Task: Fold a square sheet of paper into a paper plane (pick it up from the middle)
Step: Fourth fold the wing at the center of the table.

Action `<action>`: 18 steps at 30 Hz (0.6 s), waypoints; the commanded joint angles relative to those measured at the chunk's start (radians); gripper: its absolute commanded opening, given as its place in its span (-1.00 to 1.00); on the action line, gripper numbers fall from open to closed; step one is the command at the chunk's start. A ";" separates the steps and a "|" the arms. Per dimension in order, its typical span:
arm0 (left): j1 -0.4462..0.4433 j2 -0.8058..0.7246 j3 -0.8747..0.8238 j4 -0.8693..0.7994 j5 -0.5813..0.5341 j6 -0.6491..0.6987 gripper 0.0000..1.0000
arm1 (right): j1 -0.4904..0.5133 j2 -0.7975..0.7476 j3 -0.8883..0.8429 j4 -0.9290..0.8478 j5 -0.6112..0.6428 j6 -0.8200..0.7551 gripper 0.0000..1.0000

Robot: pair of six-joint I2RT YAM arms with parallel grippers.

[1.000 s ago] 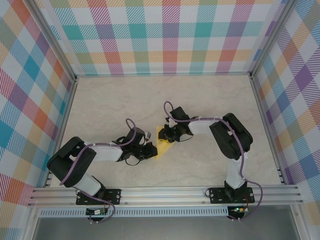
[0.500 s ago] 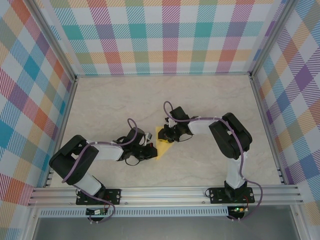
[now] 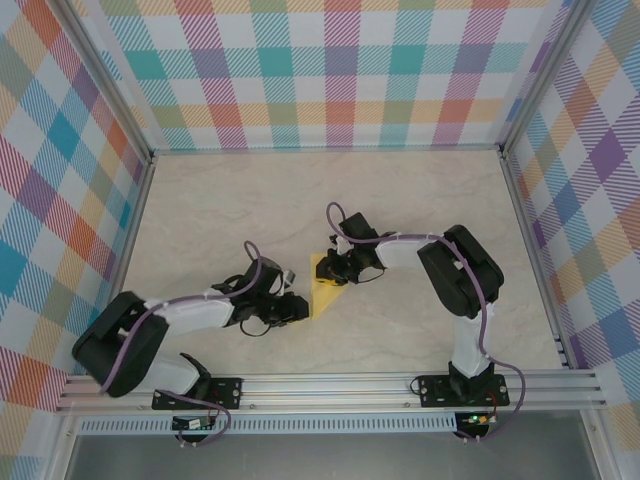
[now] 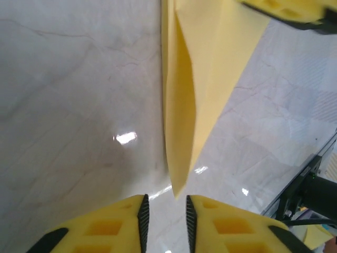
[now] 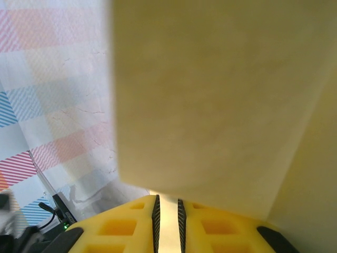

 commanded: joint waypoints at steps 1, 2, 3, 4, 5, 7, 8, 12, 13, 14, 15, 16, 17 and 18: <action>0.002 -0.111 -0.009 -0.094 -0.083 -0.070 -0.36 | 0.004 0.081 -0.036 -0.121 0.092 -0.024 -0.61; 0.002 -0.120 0.001 -0.086 -0.084 -0.082 -0.36 | 0.005 0.081 -0.036 -0.121 0.091 -0.025 -0.61; 0.002 -0.118 0.016 -0.080 -0.078 -0.087 -0.36 | 0.004 0.081 -0.036 -0.120 0.090 -0.025 -0.61; 0.002 -0.104 0.034 -0.064 -0.063 -0.090 -0.36 | 0.006 0.080 -0.036 -0.122 0.091 -0.026 -0.61; 0.002 -0.082 0.055 -0.046 -0.052 -0.096 -0.40 | 0.006 0.080 -0.036 -0.123 0.092 -0.026 -0.61; 0.002 -0.040 0.078 0.014 -0.041 -0.124 -0.45 | 0.005 0.080 -0.036 -0.124 0.091 -0.026 -0.61; 0.002 -0.019 0.084 0.049 -0.033 -0.135 -0.45 | 0.004 0.082 -0.036 -0.123 0.091 -0.026 -0.61; 0.001 0.084 0.131 0.139 -0.013 -0.158 -0.50 | 0.005 0.086 -0.036 -0.110 0.077 -0.019 -0.61; 0.000 0.108 0.140 0.155 -0.010 -0.163 -0.53 | 0.005 0.087 -0.035 -0.107 0.076 -0.017 -0.61; -0.001 0.128 0.148 0.163 -0.008 -0.164 -0.54 | 0.005 0.089 -0.035 -0.106 0.076 -0.017 -0.61; -0.001 0.150 0.153 0.175 -0.008 -0.167 -0.57 | 0.005 0.089 -0.033 -0.107 0.075 -0.017 -0.61; -0.003 0.171 0.153 0.196 -0.001 -0.173 -0.58 | 0.005 0.089 -0.033 -0.107 0.076 -0.017 -0.61; -0.003 0.188 0.154 0.218 0.007 -0.177 -0.59 | 0.004 0.088 -0.033 -0.107 0.076 -0.017 -0.61; -0.003 0.203 0.154 0.236 0.014 -0.181 -0.60 | 0.004 0.088 -0.035 -0.108 0.076 -0.018 -0.61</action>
